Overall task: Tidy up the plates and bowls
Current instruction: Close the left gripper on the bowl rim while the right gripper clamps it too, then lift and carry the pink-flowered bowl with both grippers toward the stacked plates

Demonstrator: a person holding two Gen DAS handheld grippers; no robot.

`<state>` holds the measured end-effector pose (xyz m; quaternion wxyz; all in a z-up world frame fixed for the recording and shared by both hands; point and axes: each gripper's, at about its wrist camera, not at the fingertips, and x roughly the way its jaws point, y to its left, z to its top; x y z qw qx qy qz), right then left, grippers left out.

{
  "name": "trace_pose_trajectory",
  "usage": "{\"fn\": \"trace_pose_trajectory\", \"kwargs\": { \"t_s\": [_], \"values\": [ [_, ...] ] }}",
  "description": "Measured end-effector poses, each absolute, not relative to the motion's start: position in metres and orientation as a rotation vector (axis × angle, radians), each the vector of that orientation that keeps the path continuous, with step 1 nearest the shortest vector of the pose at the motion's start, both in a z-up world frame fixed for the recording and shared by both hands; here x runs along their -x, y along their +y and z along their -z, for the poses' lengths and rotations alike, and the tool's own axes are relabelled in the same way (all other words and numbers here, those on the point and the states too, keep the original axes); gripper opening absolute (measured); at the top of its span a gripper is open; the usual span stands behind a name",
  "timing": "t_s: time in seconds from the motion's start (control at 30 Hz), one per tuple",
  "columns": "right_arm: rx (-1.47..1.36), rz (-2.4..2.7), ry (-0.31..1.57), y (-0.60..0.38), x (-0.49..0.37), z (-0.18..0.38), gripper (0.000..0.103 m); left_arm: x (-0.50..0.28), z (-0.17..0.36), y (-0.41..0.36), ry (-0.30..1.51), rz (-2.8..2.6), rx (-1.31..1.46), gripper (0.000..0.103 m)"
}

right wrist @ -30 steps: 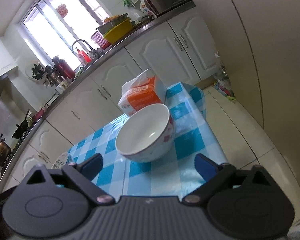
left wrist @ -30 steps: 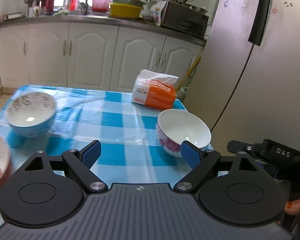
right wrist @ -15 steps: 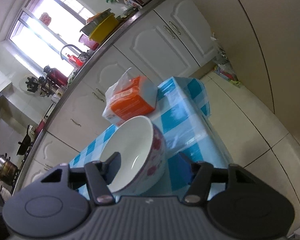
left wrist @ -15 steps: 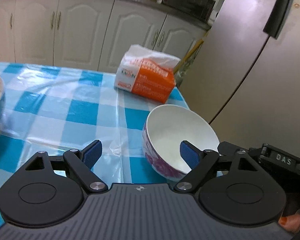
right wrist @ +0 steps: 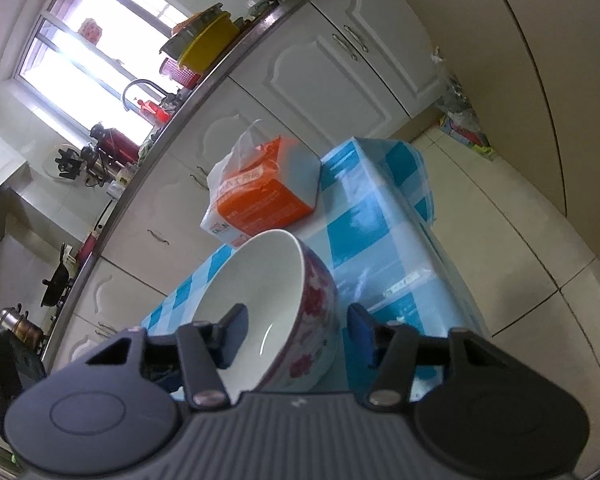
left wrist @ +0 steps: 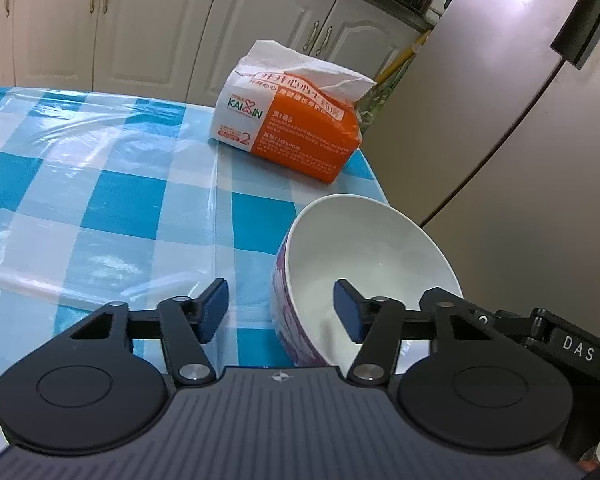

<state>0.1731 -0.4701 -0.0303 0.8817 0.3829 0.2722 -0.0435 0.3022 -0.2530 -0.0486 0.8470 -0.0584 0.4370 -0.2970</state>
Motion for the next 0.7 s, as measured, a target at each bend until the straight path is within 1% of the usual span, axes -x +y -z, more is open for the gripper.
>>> {"fn": "trace_pose_trajectory", "kwargs": {
  "t_s": [0.13, 0.2, 0.27, 0.3, 0.37, 0.43, 0.63, 0.7],
  "values": [
    [-0.809, 0.086, 0.575, -0.471, -0.178, 0.034, 0.049, -0.306, 0.050, -0.256, 0.921, 0.626, 0.127, 0.051],
    [-0.805, 0.088, 0.579, -0.472, -0.179, 0.034, 0.048, -0.308, 0.052, -0.257, 0.927, 0.629, 0.132, 0.046],
    [-0.809, 0.093, 0.583, -0.473, -0.181, 0.036, 0.045, -0.310, 0.055, -0.259, 0.935, 0.631, 0.139, 0.038],
    [-0.810, 0.093, 0.586, -0.473, -0.181, 0.036, 0.043, -0.310, 0.056, -0.259, 0.940, 0.633, 0.145, 0.037],
    [-0.798, 0.098, 0.594, -0.472, -0.182, 0.037, 0.039, -0.311, 0.058, -0.260, 0.948, 0.642, 0.150, 0.032],
    [-0.783, 0.106, 0.603, -0.471, -0.183, 0.038, 0.033, -0.310, 0.060, -0.260, 0.951, 0.647, 0.155, 0.029],
    [-0.767, 0.116, 0.601, -0.469, -0.182, 0.038, 0.031, -0.305, 0.063, -0.261, 0.937, 0.631, 0.141, 0.015],
    [-0.753, 0.118, 0.605, -0.468, -0.183, 0.038, 0.031, -0.304, 0.062, -0.262, 0.930, 0.617, 0.132, 0.013]
  ]
}}
